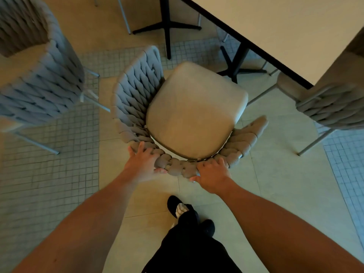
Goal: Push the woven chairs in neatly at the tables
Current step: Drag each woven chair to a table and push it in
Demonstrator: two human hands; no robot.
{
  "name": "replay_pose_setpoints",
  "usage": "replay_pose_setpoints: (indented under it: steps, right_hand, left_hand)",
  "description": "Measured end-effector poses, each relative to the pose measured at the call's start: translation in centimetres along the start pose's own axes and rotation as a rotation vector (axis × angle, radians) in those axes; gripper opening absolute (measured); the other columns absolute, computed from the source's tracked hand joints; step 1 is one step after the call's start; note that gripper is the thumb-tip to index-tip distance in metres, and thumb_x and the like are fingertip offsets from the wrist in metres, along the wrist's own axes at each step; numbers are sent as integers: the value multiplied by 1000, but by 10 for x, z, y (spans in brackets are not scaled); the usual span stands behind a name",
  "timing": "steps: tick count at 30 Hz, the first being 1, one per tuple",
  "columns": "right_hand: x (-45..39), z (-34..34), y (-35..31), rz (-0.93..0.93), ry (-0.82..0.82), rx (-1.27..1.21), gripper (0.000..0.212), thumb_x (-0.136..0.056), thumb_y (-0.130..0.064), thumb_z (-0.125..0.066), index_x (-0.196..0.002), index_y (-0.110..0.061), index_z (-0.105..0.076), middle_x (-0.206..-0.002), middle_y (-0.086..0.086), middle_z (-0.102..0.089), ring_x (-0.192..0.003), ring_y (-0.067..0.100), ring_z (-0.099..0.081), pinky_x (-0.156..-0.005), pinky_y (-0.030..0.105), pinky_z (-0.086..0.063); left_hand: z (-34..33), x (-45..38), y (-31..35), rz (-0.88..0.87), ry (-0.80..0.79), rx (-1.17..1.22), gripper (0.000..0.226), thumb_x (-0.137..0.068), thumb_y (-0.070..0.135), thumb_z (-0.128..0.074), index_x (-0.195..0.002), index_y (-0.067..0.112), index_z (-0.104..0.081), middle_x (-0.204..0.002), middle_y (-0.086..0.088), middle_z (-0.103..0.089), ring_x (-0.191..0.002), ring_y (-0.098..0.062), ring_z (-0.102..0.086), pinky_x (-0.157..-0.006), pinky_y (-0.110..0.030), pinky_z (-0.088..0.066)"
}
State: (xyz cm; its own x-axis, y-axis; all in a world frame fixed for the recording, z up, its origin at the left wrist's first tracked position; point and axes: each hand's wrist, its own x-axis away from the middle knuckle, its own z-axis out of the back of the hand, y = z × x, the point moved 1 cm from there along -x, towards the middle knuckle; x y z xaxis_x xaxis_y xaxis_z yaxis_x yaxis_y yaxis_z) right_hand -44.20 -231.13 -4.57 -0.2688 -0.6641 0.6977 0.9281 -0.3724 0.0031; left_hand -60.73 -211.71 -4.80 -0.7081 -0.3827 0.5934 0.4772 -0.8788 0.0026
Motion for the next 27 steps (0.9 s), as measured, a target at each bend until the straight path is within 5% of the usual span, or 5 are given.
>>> replay_pose_setpoints:
  steps: [14,20,27]
  right_hand:
    - [2,12,-28,-63,-5,-135,73,-98,-73,-32,-147,-19,-41,-147,10,-54,-138,36,-45,-115,54,-24]
    - [6,14,-39,-119,6,-195,80,-93,-78,-36,-149,-22,-40,-151,11,-49,-143,36,-37,-119,60,-18]
    - [1,18,-73,-285,67,-396,86,-86,-83,-44,-148,-22,-41,-153,7,-45,-144,32,-33,-120,58,-17]
  left_hand:
    - [9,-6,-28,-33,-10,29,79,-78,80,-55,-145,39,-43,-147,4,-44,-139,-30,-21,-106,-66,-28]
    - [5,-5,-25,-80,33,-32,83,-76,84,-49,-144,37,-45,-149,4,-43,-145,-28,-21,-117,-66,2]
    - [19,-21,-53,-284,-72,-167,92,-75,86,-50,-149,32,-37,-150,3,-41,-145,-24,-26,-119,-63,3]
